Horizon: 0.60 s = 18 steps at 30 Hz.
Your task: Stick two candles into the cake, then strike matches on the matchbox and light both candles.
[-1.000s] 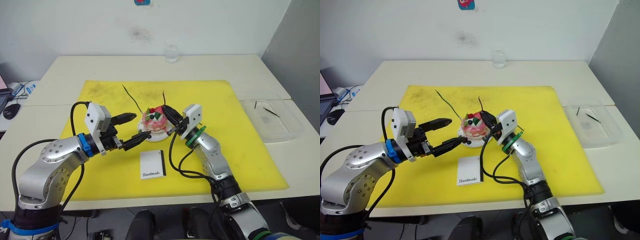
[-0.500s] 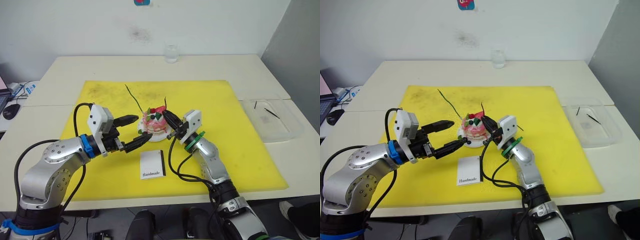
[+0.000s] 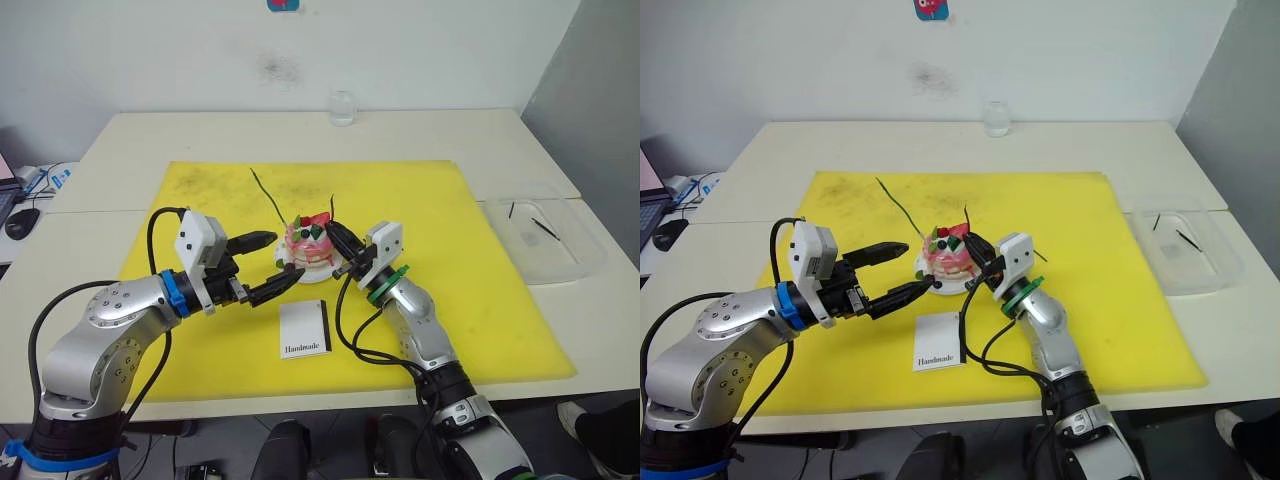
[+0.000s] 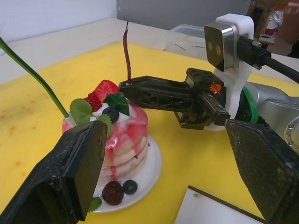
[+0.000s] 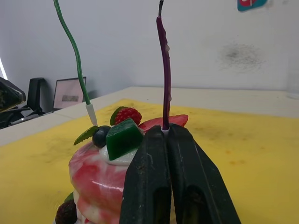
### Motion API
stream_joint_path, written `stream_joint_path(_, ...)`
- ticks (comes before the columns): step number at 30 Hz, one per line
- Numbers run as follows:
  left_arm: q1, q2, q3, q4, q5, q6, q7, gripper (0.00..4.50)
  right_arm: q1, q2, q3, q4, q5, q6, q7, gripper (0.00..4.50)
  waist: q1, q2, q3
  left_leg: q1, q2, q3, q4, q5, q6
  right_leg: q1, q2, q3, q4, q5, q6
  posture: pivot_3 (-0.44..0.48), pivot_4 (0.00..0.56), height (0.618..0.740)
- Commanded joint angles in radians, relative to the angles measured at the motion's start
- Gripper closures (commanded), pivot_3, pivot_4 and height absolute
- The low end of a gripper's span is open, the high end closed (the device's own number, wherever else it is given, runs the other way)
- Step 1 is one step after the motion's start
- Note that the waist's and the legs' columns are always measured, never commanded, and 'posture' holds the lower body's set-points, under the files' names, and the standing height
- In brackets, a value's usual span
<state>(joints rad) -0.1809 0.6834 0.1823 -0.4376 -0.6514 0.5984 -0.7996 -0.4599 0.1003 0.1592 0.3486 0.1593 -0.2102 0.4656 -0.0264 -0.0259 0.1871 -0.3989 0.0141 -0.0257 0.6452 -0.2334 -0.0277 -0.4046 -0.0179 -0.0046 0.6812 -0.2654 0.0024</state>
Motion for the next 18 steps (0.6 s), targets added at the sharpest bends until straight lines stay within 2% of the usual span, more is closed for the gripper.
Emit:
stream_joint_path(1, -0.003, 0.004, -0.003, -0.019, 0.009, -0.032, -0.009, 0.0, -0.003, 0.015, -0.01, -0.041, 0.007, 0.01, -0.025, 4.02, 0.0, 0.0, 0.0, 0.0, 0.0, 0.0, 0.0, 0.0, 0.0, 0.0, 0.0, 0.0, 0.0, 0.0, 0.0, 0.0, 0.15, 0.74)
stream_joint_path(3, -0.004, 0.003, -0.005, -0.021, 0.01, -0.033, -0.01, 0.0, -0.004, 0.013, -0.009, -0.054, 0.006, 0.014, -0.029, 3.58, 0.0, 0.0, 0.0, 0.0, 0.0, 0.0, 0.0, 0.0, 0.0, 0.0, 0.0, 0.0, 0.0, 0.0, 0.0, 0.0, 0.15, 0.74)
stream_joint_path(7, -0.008, 0.002, -0.012, -0.019, 0.013, -0.038, -0.009, 0.0, -0.001, 0.004, 0.004, -0.098, -0.003, 0.03, -0.033, 2.15, 0.0, 0.0, 0.0, 0.0, 0.0, 0.0, 0.0, 0.0, 0.0, 0.0, 0.0, 0.0, 0.0, 0.0, 0.0, 0.0, 0.15, 0.74)
stream_joint_path(18, -0.026, -0.01, -0.032, -0.014, 0.025, -0.041, 0.015, 0.0, 0.04, -0.049, 0.017, -0.31, 0.01, 0.171, -0.029, 2.15, 0.0, 0.0, 0.0, 0.0, 0.0, 0.0, 0.0, 0.0, 0.0, 0.0, 0.0, 0.0, 0.0, -0.001, 0.002, 0.0, 0.15, 0.74)
